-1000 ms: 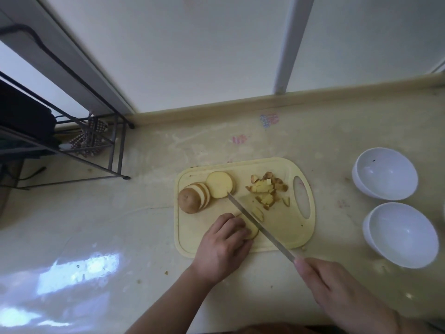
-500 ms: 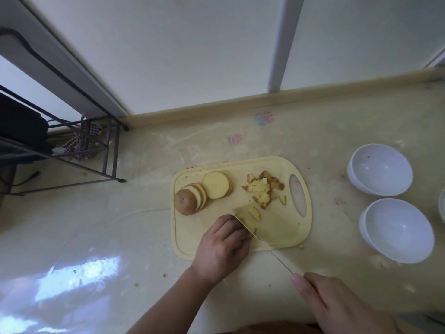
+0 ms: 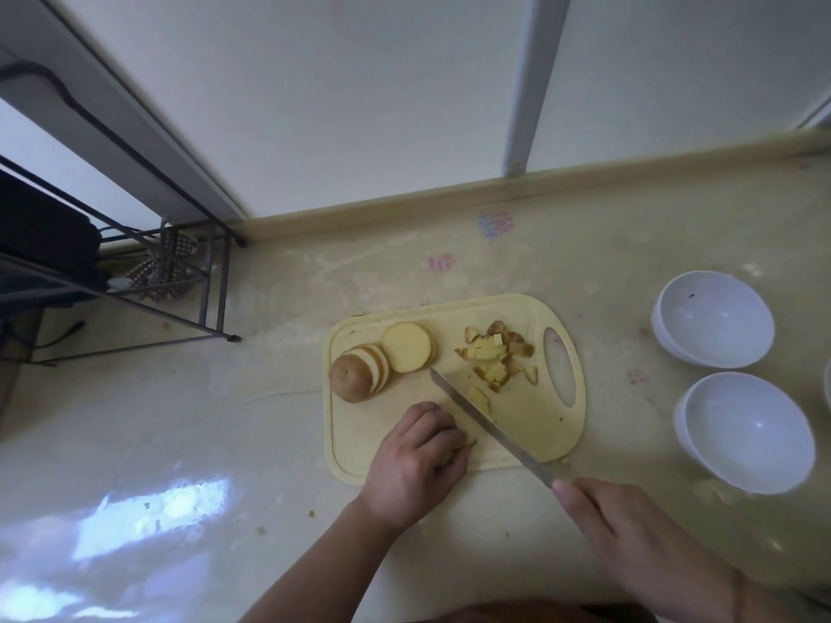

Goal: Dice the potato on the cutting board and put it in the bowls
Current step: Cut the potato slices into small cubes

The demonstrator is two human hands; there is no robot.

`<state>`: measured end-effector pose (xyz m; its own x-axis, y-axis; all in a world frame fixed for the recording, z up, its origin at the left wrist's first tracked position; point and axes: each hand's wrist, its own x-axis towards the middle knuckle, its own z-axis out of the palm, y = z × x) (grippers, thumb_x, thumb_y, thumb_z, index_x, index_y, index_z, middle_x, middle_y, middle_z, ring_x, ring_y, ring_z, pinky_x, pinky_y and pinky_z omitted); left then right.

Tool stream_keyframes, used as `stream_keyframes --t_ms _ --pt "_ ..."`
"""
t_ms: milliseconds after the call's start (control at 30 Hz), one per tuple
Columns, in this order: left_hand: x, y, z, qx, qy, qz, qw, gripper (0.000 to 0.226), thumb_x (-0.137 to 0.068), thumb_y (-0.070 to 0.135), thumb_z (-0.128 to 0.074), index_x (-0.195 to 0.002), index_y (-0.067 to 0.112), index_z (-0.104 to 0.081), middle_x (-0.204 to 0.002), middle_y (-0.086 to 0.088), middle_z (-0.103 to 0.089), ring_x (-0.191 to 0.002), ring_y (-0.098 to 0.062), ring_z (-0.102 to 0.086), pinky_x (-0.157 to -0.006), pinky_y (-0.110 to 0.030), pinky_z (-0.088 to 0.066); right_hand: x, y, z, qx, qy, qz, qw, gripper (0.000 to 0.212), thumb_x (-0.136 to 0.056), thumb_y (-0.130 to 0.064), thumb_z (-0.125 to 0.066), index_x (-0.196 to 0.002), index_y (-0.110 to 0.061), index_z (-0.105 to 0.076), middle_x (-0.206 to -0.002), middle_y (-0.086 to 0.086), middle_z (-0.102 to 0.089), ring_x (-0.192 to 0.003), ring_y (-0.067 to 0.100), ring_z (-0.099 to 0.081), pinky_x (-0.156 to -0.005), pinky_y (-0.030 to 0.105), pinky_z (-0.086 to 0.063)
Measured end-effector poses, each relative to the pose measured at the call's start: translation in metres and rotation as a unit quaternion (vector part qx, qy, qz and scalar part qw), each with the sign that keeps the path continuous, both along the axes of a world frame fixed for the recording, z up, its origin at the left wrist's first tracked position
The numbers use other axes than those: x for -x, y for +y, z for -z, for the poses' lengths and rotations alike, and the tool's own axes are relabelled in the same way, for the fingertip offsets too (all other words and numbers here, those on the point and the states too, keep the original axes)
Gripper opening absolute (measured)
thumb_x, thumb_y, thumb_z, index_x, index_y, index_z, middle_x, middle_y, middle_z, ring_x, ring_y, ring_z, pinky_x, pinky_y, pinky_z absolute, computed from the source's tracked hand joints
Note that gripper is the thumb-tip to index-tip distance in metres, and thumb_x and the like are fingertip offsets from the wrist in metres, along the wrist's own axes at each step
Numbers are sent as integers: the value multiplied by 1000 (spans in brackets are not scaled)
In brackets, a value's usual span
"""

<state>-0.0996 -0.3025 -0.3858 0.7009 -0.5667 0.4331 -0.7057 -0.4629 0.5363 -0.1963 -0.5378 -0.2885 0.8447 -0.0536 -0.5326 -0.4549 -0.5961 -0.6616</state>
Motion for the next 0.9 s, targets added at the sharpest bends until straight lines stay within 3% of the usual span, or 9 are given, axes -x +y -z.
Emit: stream_keyframes --t_ms 167,300,433,467,533,600,667,767,900 --pt "4 7 2 6 -11 9 1000 11 -86 11 -79 -88 1 -74 -93 -10 -67 -95 -26 -63 -89 -32 -54 6 14 -12 23 -4 38 999 98 -72 -88 -20 -87 -4 -70 -82 8 -71 -89 18 -65 -84 32 -45" --pt "5 8 5 3 3 12 1000 10 -89 12 -77 -89 2 -76 -95 -9 -70 -95 -27 -65 -86 -33 -55 10 23 -18 46 63 -4 997 68 -87 -73 -28 -85 -15 -63 -83 6 -65 -96 11 -64 -87 27 -41" --pt "5 8 6 4 8 14 1000 9 -89 12 -76 -90 4 -77 -96 -8 -70 -96 -28 -66 -86 -35 -55 15 25 -16 71 45 1 996 108 -56 -97 6 -86 -19 -62 -72 -3 -58 -87 7 -60 -77 23 -37" --pt "5 8 6 5 8 13 1000 8 -89 12 -76 -90 4 -77 -96 -8 -70 -96 -27 -66 -86 -35 -55 17 25 -18 72 53 -2 996 108 -57 -95 8 -87 -19 -62 -69 -2 -55 -86 9 -59 -75 24 -38" --pt "4 8 6 7 10 11 1000 8 -89 12 -77 -91 4 -77 -96 -7 -71 -97 -27 -66 -87 -35 -55 21 25 -15 110 -43 -12 993 98 -75 -91 2 -83 -18 -64 -59 -9 -45 -85 9 -59 -71 22 -42" --pt "5 7 5 10 12 11 1000 8 -88 11 -78 -91 4 -77 -97 -7 -71 -98 -26 -66 -87 -34 -55 20 27 -12 147 -65 -31 987 72 -93 -75 -14 -76 -21 -59 -58 -9 -45 -87 7 -62 -74 21 -41" --pt "4 6 3 12 14 10 1000 8 -87 11 -79 -91 4 -78 -97 -7 -71 -99 -26 -66 -87 -34 -56 20 30 -6 75 -11 -26 997 74 -82 -84 -6 -69 -24 -46 -63 -3 -53 -89 11 -62 -73 25 -37" --pt "3 6 2 16 17 10 1000 8 -87 11 -79 -90 4 -77 -96 -7 -71 -99 -25 -66 -85 -33 -56 13 30 6 54 -29 -33 998 91 -61 -99 11 -62 -26 -42 -63 0 -60 -82 14 -63 -73 30 -41" --pt "4 7 2 13 9 13 1000 8 -87 11 -78 -86 4 -76 -91 -7 -68 -95 -24 -64 -83 -31 -56 9 17 3 12 -23 1 1000 88 -64 -102 0 -63 -30 -51 -60 -4 -60 -69 11 -59 -75 36 -43"
